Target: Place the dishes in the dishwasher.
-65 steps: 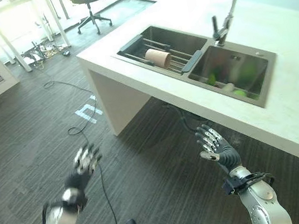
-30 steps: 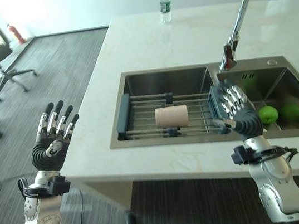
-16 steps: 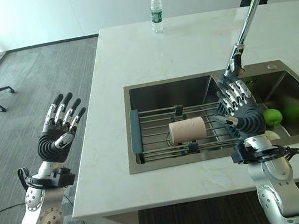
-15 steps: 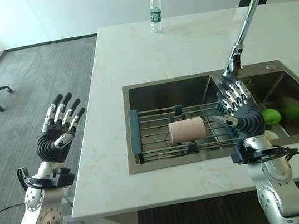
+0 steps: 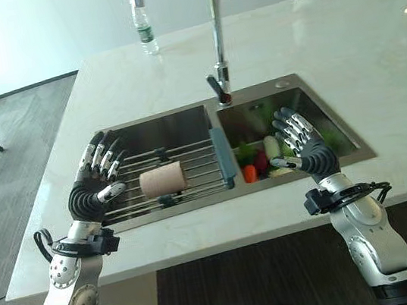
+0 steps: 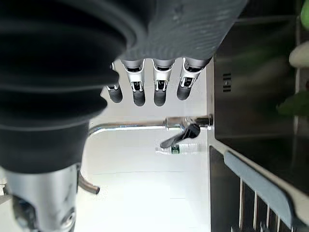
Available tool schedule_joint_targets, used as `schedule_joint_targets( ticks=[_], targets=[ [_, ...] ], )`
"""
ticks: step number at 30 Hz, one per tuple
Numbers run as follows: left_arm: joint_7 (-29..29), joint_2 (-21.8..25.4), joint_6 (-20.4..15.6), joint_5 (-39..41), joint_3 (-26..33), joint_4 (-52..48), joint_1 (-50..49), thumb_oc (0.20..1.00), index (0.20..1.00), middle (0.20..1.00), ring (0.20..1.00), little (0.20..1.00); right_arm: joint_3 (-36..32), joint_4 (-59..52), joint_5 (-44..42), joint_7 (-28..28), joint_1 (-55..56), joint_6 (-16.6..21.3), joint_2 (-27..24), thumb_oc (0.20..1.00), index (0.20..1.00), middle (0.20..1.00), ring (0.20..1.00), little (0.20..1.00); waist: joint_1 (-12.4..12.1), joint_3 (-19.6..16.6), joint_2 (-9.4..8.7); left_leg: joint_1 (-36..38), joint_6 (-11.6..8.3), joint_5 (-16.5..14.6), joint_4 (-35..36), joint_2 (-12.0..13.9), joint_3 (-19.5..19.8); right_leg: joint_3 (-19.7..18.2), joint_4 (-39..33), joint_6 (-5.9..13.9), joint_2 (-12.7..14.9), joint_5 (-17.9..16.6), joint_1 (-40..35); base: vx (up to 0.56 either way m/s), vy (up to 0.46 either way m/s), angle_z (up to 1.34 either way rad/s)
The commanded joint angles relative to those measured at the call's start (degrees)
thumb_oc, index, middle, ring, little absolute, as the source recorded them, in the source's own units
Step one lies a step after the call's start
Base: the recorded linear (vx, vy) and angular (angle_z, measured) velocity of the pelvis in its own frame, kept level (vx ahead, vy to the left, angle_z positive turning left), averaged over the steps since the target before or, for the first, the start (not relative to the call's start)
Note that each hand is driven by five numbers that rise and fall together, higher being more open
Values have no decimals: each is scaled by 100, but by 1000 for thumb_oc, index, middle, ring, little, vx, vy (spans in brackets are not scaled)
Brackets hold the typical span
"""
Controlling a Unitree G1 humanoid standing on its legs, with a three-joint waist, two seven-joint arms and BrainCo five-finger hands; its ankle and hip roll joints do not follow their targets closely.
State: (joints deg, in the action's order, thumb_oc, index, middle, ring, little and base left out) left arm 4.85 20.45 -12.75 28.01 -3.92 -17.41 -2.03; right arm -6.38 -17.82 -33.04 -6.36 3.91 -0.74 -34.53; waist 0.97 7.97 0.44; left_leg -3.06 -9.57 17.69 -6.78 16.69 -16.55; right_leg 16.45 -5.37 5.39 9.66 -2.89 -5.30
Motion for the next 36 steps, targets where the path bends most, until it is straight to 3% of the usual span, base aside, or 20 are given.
schedule_joint_targets(
  ticks=[1,3,7,11,17,18,24,30,36],
  targets=[
    [-112,678,-386,-488,393,-496,351,1000,1000,1000,1000,1000,-12,-485,-145,44,-365,533,428,1000,1000,1000,1000,1000,78,-4,-174,492,56,-1282,920,-186,-291,140,37,388,91,225,-234,12,30,38],
    [-642,836,-461,-1517,394,-392,452,1000,1000,1000,1000,1000,147,-476,-141,74,-367,558,538,1000,1000,1000,1000,1000,83,-54,-85,763,133,-1423,1178,-356,166,16,37,405,82,261,-238,38,81,42],
    [-964,1472,211,-2497,475,-106,812,1000,1000,1000,1000,1000,185,-436,-1,13,-403,359,503,1000,1000,1000,1000,1000,138,-239,3,895,110,-1527,1178,-355,70,202,37,471,165,255,-292,38,83,-11],
    [-1066,2059,544,-2909,642,229,1103,1000,1000,1000,1000,1000,140,-391,54,-8,-458,225,402,1000,1000,1000,1000,1000,175,-303,62,954,119,-1587,1178,-398,55,322,37,546,255,226,-319,50,97,1],
    [-927,2555,992,-3487,899,585,1160,1000,1000,1000,1000,1000,-20,-302,115,-249,-432,-4,279,1000,1000,1000,1000,1000,274,-357,86,1053,135,-1657,1178,-418,-75,253,37,598,302,194,-276,55,54,-8],
    [-897,2896,1173,-3872,819,926,1317,1000,1000,1000,1000,1000,-39,-280,34,-312,-469,-66,169,1000,1000,1000,1000,1000,350,-358,115,1083,141,-1667,1178,-425,-123,187,37,601,288,187,-259,43,36,-11],
    [-279,3223,1756,-4324,8,1928,2079,1000,1000,1000,1000,1000,94,-83,3,-434,-677,-106,5,1000,1000,1000,1000,1000,553,-382,194,1164,166,-1689,1178,-439,-267,9,37,599,232,174,-229,48,27,-13],
    [-5,3408,1861,-4778,-807,3309,2738,1000,1000,1000,1000,1000,91,126,-77,-701,-809,-111,-195,1000,1000,1000,1000,1000,800,-406,256,1242,198,-1722,1178,-465,-474,-232,37,606,165,162,-166,45,31,-29],
    [109,3302,1775,-4775,-1065,4011,2957,1000,1000,1000,1000,1000,44,183,-43,-850,-823,-109,-243,1000,1000,1000,1000,1000,944,-411,274,1286,235,-1744,1178,-491,-596,-376,37,594,121,156,-133,39,18,-15]
  ],
)
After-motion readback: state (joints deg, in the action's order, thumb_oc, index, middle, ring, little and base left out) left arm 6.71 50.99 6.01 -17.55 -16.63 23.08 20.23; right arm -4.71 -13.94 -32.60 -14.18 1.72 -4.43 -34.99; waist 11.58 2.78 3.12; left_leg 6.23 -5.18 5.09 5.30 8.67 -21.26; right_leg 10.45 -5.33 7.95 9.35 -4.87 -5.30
